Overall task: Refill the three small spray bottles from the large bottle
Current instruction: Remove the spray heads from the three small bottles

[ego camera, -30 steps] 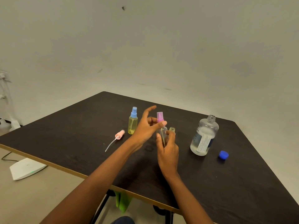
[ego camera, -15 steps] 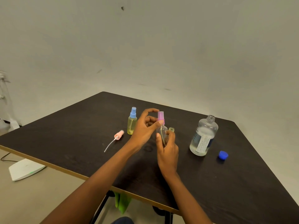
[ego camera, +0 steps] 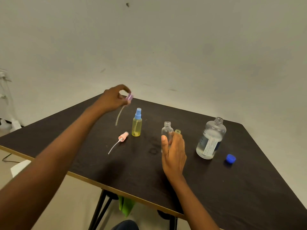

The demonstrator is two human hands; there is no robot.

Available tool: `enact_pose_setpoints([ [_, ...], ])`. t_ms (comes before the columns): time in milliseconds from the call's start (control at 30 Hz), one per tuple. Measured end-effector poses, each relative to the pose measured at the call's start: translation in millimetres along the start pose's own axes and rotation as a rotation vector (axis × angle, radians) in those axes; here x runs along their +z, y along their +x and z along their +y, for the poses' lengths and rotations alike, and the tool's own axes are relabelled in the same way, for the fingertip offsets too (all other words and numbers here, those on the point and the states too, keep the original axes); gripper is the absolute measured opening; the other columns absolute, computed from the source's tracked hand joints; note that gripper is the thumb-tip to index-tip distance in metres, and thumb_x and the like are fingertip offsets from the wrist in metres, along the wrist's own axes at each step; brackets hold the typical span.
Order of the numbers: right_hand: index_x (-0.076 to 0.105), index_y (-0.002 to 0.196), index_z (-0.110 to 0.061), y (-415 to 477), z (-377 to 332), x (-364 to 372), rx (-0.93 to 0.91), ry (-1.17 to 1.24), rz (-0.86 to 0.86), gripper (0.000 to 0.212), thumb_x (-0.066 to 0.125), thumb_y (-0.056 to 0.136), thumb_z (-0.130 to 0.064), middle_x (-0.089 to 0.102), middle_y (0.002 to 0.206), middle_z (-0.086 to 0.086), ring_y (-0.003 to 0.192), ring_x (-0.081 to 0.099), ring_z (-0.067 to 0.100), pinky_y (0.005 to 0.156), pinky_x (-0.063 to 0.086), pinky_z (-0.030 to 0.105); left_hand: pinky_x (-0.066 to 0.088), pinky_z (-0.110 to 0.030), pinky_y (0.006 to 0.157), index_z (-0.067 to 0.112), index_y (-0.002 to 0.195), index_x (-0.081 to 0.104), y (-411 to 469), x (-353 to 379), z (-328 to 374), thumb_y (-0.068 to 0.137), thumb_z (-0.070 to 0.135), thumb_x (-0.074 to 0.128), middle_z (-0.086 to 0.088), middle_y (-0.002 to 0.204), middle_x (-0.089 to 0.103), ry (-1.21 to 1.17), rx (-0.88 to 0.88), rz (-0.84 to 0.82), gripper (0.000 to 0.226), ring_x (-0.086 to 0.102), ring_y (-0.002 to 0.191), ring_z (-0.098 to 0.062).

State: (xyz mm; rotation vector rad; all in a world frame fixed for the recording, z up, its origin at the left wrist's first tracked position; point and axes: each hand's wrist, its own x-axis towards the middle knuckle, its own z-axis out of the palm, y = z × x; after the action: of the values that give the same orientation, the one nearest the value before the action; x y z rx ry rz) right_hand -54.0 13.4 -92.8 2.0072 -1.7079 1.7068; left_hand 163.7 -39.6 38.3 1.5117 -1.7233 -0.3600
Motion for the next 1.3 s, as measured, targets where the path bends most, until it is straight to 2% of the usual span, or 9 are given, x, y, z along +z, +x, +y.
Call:
enact_pose_setpoints([
  [100,0.051,0.104,-0.016,1.7,1.0,1.4,-0.028,-0.007,-0.039,0.063,0.021,0.086,-0.068,0.047,0.092,-0.005,0.082,0.047,0.010,0.060,0.035,0.016,0.045,-0.034,0.084,0.017,0.112,0.057,-0.4,4.6,-33.2,0.081,0.015,0.068,-0.012,0.110,0.065,0.350,-0.099,-0.173,0.033,0.054,0.087,-0.020],
  [267,0.050,0.113,-0.017,0.2,1.5,1.0,-0.052,-0.005,-0.120,0.056,0.032,0.083,-0.061,0.047,0.100,-0.008,0.091,0.050,0.010,0.068,0.042,0.024,0.044,-0.037,0.090,0.019,0.116,0.056,-11.4,31.3,-68.7,0.081,0.024,0.069,-0.008,0.125,0.057,0.494,-0.189,-0.332,0.038,0.055,0.104,-0.023],
  [433,0.048,0.113,-0.019,0.3,1.1,-0.9,-0.013,-0.008,-0.156,0.049,0.042,0.086,-0.060,0.046,0.095,-0.010,0.083,0.050,0.007,0.065,0.040,0.021,0.045,-0.029,0.080,0.018,0.112,0.056,-10.3,44.0,-74.8,0.084,0.023,0.066,-0.007,0.121,0.057,0.477,-0.206,-0.421,0.030,0.054,0.091,-0.017],
  [567,0.049,0.109,-0.021,-0.4,0.0,-1.0,-0.010,-0.014,-0.156,0.055,0.032,0.081,-0.066,0.046,0.088,-0.011,0.076,0.047,0.005,0.059,0.035,0.013,0.043,-0.018,0.059,0.015,0.115,0.055,-8.4,44.6,-74.3,0.085,0.020,0.067,-0.002,0.095,0.058,0.413,-0.235,-0.489,0.033,0.055,0.065,-0.008],
  [767,0.049,0.110,-0.021,0.5,1.1,-1.1,0.060,0.001,-0.202,0.038,0.054,0.086,-0.050,0.052,0.088,-0.007,0.076,0.050,0.006,0.060,0.036,0.013,0.043,-0.018,0.057,0.019,0.121,0.051,-6.4,42.1,-78.6,0.085,0.025,0.066,0.004,0.080,0.053,0.381,-0.258,-0.477,0.039,0.056,0.064,-0.008],
  [867,0.043,0.122,-0.023,2.9,0.4,-1.1,0.130,-0.015,-0.286,0.043,0.054,0.088,-0.046,0.056,0.096,-0.005,0.083,0.055,0.009,0.070,0.048,0.025,0.046,-0.021,0.065,0.019,0.125,0.049,-5.5,41.4,-81.9,0.086,0.032,0.064,-0.003,0.102,0.058,0.381,-0.266,-0.464,0.043,0.058,0.079,-0.014],
  [967,0.030,0.135,-0.025,4.2,0.5,-0.2,0.187,0.007,-0.354,0.053,0.053,0.090,-0.041,0.058,0.104,-0.003,0.090,0.059,0.012,0.079,0.051,0.033,0.046,-0.034,0.093,0.020,0.128,0.049,-5.3,43.8,-83.3,0.088,0.043,0.058,-0.007,0.133,0.051,0.421,-0.230,-0.428,0.048,0.054,0.113,-0.022],
  [1167,0.014,0.143,-0.025,3.1,1.3,4.2,0.206,0.004,-0.430,0.067,0.055,0.090,-0.035,0.060,0.115,0.003,0.101,0.060,0.016,0.087,0.051,0.037,0.041,-0.035,0.098,0.010,0.135,0.042,-4.9,56.3,-69.7,0.090,0.034,0.058,-0.013,0.127,0.057,0.218,-0.170,-0.249,0.054,0.053,0.117,-0.025],
  [1300,0.008,0.145,-0.026,4.2,-1.0,0.9,0.215,0.009,-0.441,0.074,0.056,0.089,-0.036,0.057,0.122,0.005,0.106,0.058,0.016,0.089,0.049,0.037,0.039,-0.032,0.099,0.007,0.138,0.039,-1.0,61.5,-59.3,0.090,0.028,0.058,-0.015,0.129,0.057,0.090,-0.151,-0.219,0.056,0.052,0.120,-0.025],
])
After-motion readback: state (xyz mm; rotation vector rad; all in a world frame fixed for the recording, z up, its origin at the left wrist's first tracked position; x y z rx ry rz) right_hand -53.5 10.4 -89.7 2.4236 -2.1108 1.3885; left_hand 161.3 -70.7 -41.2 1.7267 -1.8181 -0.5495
